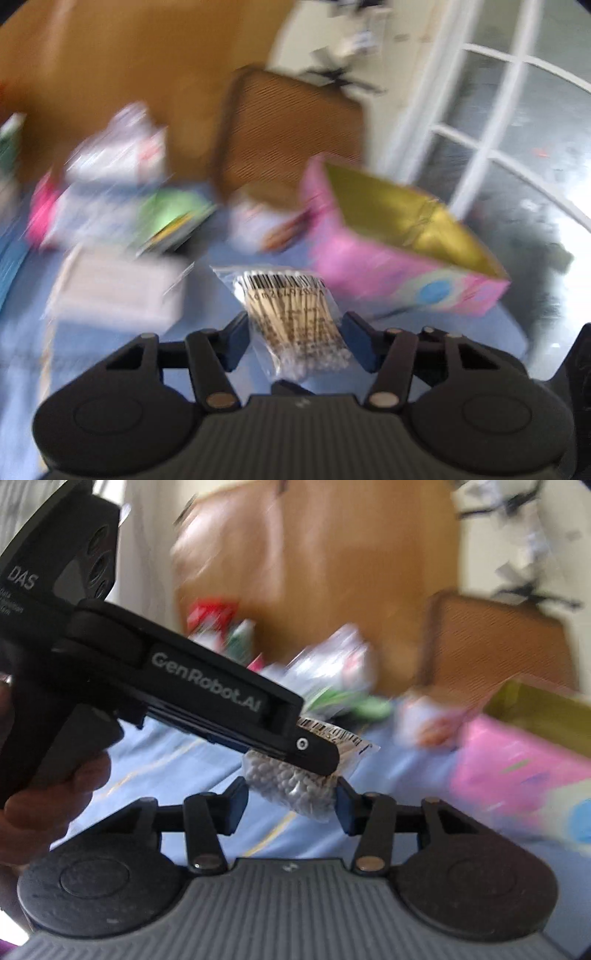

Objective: Organize soft objects
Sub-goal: 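Carry the cotton swab bag into the pink tin and open the left tool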

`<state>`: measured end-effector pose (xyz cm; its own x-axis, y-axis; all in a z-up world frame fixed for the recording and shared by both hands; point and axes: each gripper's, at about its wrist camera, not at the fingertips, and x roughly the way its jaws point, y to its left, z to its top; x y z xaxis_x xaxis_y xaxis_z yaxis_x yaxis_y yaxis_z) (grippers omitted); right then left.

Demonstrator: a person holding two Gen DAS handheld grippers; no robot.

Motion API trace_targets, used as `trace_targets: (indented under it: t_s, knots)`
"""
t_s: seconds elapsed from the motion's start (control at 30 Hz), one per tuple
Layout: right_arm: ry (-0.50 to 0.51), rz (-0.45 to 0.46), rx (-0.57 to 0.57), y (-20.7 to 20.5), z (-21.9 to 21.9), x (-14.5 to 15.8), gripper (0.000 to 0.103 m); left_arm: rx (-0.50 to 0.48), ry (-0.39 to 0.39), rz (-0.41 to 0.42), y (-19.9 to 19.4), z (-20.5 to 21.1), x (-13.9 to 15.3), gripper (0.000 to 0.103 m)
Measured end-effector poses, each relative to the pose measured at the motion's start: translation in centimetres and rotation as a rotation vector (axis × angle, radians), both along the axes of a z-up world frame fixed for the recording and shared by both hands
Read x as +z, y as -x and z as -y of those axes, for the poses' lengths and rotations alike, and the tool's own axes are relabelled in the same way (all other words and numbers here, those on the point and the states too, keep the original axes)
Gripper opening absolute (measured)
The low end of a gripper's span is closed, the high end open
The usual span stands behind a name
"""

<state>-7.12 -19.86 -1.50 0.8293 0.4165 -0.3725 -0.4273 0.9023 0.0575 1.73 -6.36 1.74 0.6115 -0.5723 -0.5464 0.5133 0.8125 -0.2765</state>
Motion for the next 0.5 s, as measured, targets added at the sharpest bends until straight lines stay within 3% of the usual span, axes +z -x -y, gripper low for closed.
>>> trace_targets:
  t_s: [0.13, 0.3, 0.4, 0.5]
  knots:
    - [-0.003, 0.117, -0.202, -0.8, 5.0, 2.2, 0.052, -0.123, -0.009, 0.107, -1.7, 7.2, 2.8, 0.054]
    - [0.018, 0.125, -0.474, -4.0, 11.0, 3.3, 0.059, -0.137, -0.028, 0.155, -3.4, 14.0, 3.1, 0.061]
    - [0.018, 0.075, -0.6, -6.1, 13.4, 2.7, 0.071, -0.122, -0.012, 0.146, -3.0, 12.8, 2.7, 0.065]
    - [-0.042, 0.104, -0.618, -5.6, 14.8, 2.9, 0.073, -0.05, -0.015, 0.19, -1.7, 8.1, 2.1, 0.074]
